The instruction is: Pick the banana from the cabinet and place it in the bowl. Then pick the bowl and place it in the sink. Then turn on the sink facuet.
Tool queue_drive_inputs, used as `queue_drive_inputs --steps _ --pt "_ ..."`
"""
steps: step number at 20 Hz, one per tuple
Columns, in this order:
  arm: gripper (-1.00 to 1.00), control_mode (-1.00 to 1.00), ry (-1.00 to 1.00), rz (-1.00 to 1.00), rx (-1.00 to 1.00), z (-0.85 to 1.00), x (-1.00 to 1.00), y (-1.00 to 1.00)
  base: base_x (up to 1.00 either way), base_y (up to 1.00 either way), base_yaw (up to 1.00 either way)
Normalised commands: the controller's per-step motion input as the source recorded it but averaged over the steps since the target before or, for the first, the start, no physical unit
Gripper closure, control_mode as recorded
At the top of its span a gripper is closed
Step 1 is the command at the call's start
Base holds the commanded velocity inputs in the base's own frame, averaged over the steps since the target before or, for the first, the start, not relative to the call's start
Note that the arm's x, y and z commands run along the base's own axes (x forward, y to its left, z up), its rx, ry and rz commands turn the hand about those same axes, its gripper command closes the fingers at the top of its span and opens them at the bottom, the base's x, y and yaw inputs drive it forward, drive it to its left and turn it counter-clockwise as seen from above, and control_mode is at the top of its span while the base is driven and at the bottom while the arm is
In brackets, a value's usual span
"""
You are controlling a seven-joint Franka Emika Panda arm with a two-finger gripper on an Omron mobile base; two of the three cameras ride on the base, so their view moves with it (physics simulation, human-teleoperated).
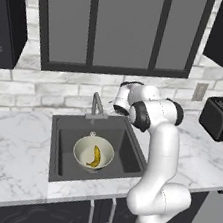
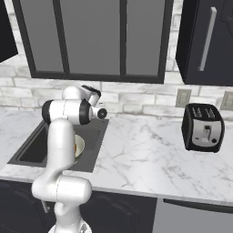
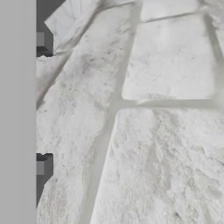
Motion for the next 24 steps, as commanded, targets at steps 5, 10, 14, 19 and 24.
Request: queue_drive_inputs --steps 5,10,14,19,24 --pt "1.00 -1.00 0.04 -0.03 0.00 -0.36 0.07 -0.09 0.00 0.00 0.00" --pt "1.00 -1.00 0.01 -0.06 0.06 -0.31 0.00 -0.52 0.00 0.00 0.00" --pt "1.00 -1.00 0.00 -0.06 0.10 -0.36 0.00 -0.82 0.00 0.00 0.00" --pt "1.00 -1.00 0.00 -0.05 0.11 -0.46 0.00 -0.92 0.00 0.00 0.00" --pt "1.00 -1.00 0.00 -0.05 0.07 -0.59 0.00 -0.95 0.00 0.00 0.00"
